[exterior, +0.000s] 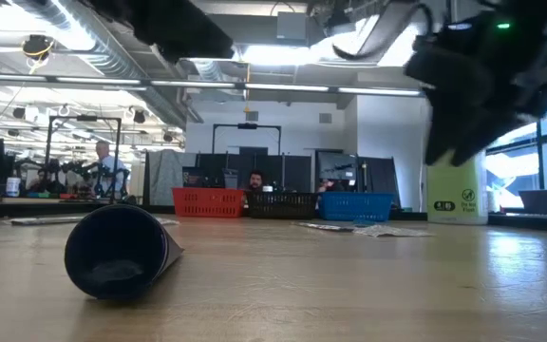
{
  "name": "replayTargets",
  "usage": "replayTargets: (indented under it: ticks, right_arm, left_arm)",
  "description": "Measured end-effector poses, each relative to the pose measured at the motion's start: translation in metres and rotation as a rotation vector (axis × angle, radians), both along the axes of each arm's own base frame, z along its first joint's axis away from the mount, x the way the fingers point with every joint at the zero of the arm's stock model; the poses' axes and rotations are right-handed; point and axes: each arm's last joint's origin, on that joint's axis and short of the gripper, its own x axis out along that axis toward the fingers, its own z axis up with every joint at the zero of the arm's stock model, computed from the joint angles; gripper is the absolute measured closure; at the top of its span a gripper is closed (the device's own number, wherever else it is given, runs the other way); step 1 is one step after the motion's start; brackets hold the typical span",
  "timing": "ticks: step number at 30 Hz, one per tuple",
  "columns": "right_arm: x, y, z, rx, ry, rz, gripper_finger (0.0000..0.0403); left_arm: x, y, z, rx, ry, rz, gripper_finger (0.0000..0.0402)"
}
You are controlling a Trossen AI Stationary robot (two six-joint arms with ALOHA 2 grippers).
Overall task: Pick & Place Travel size toiletries
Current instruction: Put the black comb into the blue bin
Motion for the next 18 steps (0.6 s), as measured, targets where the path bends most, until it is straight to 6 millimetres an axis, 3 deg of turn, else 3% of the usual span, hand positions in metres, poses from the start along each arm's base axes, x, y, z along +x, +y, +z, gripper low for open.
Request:
replayTargets:
  ticks: [10,18]
  right_arm:
    - [0.050,-0.033,0.006,-0.002,-0.158,0.174,0.0166]
    - [0.074,-0.068,0.002,-0.045,-0.168,0.229,0.0147]
  left_arm:
    - [-0.002,0.004,-0.005,0.022,0.056,0.043,0.0259]
    - [-0.008,0.004,0.005,0.017,0.015,0.038,0.0259]
